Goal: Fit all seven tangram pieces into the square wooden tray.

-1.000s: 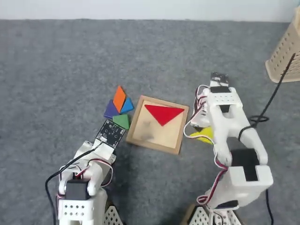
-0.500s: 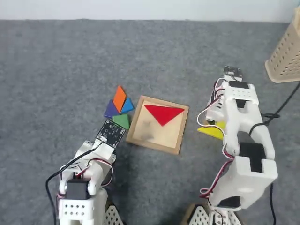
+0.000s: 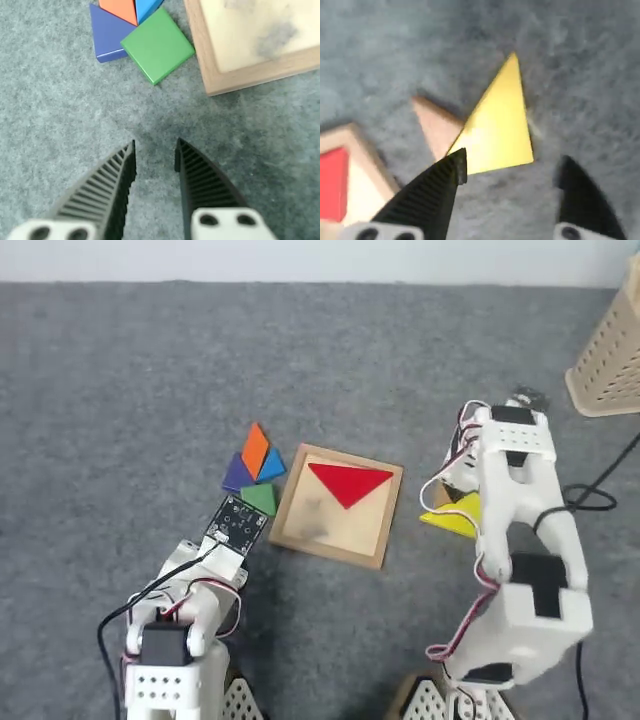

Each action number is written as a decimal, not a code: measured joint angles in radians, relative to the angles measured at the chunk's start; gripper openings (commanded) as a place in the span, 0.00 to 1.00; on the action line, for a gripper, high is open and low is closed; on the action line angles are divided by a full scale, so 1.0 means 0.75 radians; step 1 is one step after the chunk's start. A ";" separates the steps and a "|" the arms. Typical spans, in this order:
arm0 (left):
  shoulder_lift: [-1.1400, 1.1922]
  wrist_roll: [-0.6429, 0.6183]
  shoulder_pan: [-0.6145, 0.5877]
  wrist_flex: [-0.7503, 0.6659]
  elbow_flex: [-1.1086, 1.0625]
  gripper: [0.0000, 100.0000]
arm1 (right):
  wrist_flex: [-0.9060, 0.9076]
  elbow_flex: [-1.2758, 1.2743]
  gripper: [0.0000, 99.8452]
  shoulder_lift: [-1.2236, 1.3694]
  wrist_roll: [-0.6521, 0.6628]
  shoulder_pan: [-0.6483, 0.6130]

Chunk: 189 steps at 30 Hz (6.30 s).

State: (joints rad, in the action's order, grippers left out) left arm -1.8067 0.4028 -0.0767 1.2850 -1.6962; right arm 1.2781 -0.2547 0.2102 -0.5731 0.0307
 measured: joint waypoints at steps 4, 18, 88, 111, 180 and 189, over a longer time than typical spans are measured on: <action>0.000 0.000 0.000 0.000 0.000 0.12 | 0.029 0.072 0.35 0.135 -0.047 -0.012; 0.000 0.000 0.000 0.000 0.000 0.12 | 0.084 0.272 0.29 0.311 0.131 0.018; 0.000 0.000 0.000 0.000 0.000 0.12 | -0.421 -0.344 0.01 -0.305 0.673 -0.196; 0.000 0.000 0.000 0.000 0.000 0.12 | -0.385 -0.505 0.01 -0.209 0.986 -0.119; 0.000 0.000 0.000 0.000 0.000 0.12 | -0.203 0.092 0.36 0.121 0.849 0.076; 0.000 0.000 0.000 0.000 0.000 0.12 | -0.211 0.092 0.36 0.182 0.947 0.055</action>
State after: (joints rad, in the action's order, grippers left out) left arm -1.8067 0.4028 -0.0767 1.2850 -1.6962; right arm 1.1201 -0.1857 0.3468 0.1373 0.0721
